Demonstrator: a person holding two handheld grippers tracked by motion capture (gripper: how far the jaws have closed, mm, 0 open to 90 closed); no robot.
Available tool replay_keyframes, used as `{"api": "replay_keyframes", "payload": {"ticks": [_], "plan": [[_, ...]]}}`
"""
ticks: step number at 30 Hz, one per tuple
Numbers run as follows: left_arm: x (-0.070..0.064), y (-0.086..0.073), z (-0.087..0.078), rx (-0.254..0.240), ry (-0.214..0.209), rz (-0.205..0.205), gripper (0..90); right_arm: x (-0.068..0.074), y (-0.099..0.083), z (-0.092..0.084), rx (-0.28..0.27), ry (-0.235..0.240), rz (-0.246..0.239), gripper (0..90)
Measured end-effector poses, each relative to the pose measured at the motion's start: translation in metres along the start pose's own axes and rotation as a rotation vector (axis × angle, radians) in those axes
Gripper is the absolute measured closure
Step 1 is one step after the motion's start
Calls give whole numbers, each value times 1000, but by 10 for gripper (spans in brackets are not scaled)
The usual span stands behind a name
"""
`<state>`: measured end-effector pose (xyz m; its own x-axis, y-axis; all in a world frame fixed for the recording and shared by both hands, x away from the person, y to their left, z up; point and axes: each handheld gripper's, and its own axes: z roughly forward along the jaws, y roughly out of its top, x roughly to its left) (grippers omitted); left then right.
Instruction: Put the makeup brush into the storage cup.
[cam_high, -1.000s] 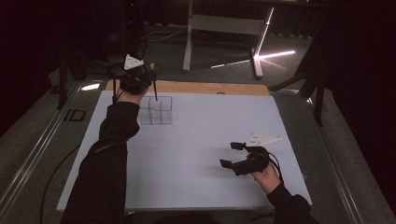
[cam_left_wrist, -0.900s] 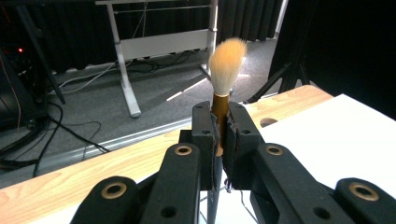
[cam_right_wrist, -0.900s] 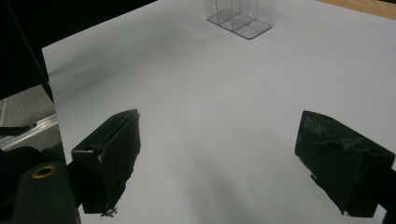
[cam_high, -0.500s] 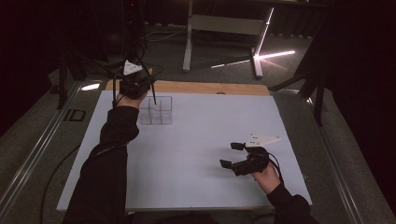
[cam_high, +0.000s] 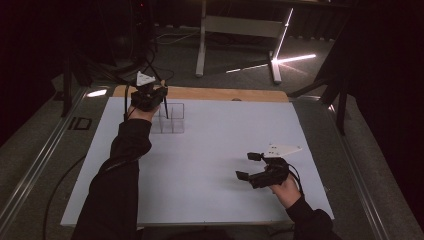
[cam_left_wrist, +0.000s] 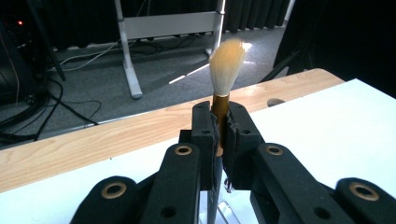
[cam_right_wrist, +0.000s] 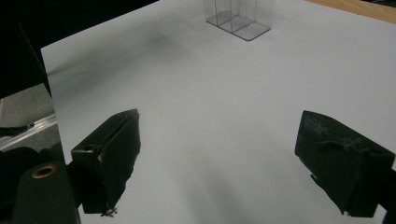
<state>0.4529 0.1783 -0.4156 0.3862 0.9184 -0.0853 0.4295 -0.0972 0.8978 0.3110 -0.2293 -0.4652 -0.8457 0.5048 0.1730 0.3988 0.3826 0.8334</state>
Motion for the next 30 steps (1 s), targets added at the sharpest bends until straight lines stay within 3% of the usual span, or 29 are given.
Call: {"api": "replay_keyframes", "payload": {"ticks": [15, 24, 26, 27, 29, 30], "plan": [[3, -19, 12, 46, 15, -55, 836, -1, -1, 0, 5, -5, 0, 140], [0, -22, 16, 74, 22, -55, 828, -1, -1, 0, 4, -3, 4, 140], [0, -21, 15, 81, 43, -72, 768, -1, 0, -1, 3, -4, 2, 140], [1, -19, 15, 85, 34, -82, 737, -1, 0, -1, 2, -3, 4, 140], [-1, -17, 15, 87, 72, -58, 647, -1, -1, -1, 3, -4, 4, 140], [-1, -15, 14, 79, 65, -67, 628, -1, 0, -1, 3, -4, 4, 140]]}}
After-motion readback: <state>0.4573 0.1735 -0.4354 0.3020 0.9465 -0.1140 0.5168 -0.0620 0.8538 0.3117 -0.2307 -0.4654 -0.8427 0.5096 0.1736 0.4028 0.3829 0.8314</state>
